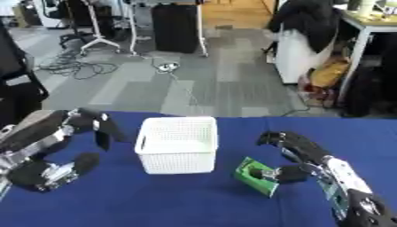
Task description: Pick up objects on the table and place them in the box.
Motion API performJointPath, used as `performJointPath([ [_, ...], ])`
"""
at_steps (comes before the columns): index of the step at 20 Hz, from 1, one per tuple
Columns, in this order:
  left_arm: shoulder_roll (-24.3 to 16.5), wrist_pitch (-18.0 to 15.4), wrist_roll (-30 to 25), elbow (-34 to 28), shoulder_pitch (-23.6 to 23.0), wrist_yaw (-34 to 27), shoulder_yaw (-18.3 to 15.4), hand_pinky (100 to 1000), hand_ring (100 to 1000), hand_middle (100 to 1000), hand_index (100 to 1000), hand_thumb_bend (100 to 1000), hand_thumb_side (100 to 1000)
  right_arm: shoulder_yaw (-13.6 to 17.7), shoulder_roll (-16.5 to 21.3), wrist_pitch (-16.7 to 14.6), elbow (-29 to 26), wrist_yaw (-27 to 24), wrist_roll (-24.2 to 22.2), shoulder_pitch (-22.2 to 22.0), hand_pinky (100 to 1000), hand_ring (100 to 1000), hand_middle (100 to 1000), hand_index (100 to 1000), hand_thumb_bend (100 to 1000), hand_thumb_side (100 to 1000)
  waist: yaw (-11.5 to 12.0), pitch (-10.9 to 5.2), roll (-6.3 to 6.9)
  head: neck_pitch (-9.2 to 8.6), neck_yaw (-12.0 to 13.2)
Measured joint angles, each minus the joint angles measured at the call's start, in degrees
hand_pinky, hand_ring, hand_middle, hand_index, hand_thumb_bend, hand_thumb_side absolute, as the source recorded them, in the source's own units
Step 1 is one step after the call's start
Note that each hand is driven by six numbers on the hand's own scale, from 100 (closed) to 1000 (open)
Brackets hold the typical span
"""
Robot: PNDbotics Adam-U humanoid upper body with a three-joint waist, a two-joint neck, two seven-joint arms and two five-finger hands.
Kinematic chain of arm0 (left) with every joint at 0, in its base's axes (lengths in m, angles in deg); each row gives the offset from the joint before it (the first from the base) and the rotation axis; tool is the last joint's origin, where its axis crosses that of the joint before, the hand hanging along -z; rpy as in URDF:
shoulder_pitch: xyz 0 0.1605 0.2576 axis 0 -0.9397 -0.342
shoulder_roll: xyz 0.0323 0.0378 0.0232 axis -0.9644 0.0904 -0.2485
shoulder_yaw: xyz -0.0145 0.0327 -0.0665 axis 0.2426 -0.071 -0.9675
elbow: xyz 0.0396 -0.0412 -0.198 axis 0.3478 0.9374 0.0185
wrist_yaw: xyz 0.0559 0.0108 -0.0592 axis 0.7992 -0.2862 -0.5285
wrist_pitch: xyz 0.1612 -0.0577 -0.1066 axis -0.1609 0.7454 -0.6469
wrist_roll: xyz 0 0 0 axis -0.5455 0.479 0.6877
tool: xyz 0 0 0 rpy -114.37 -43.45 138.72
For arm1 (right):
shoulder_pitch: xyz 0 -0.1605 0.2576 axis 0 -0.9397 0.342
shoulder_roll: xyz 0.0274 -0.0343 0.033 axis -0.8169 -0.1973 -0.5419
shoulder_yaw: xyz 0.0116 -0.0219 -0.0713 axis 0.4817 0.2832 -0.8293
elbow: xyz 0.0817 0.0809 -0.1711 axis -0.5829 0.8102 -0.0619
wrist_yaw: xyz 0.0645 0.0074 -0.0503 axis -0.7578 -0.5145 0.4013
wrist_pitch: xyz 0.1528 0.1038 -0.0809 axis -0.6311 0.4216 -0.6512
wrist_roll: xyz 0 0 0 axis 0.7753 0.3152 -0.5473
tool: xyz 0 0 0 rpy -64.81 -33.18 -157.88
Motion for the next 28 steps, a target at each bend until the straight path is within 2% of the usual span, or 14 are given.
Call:
performJointPath([
  [14,0.00,-0.02,-0.04,0.00,0.01,0.00,0.00,414,477,585,761,124,1000,-1.80,-0.04,-0.19,2.88,2.08,-0.74,-0.96,848,795,809,864,646,1000,0.01,0.00,-0.02,-0.45,0.00],
  [19,0.00,-0.01,-0.04,0.00,0.02,0.00,0.00,415,477,585,761,124,1000,-2.18,-0.79,-0.48,3.83,3.10,-0.47,-1.56,851,799,810,873,687,1000,0.05,0.00,-0.05,-0.46,0.18],
  [27,0.00,-0.01,-0.07,0.00,0.03,0.00,0.00,415,477,585,761,124,1000,-2.56,-1.42,-0.12,4.71,4.58,0.02,-1.72,853,801,809,860,661,1000,0.05,-0.03,-0.07,-0.39,0.45],
  [28,0.00,-0.01,-0.07,0.00,0.03,0.00,0.00,415,477,585,761,124,1000,-2.56,-1.51,-0.01,4.83,4.81,0.12,-1.73,853,801,809,860,686,1000,0.05,-0.03,-0.07,-0.39,0.50],
])
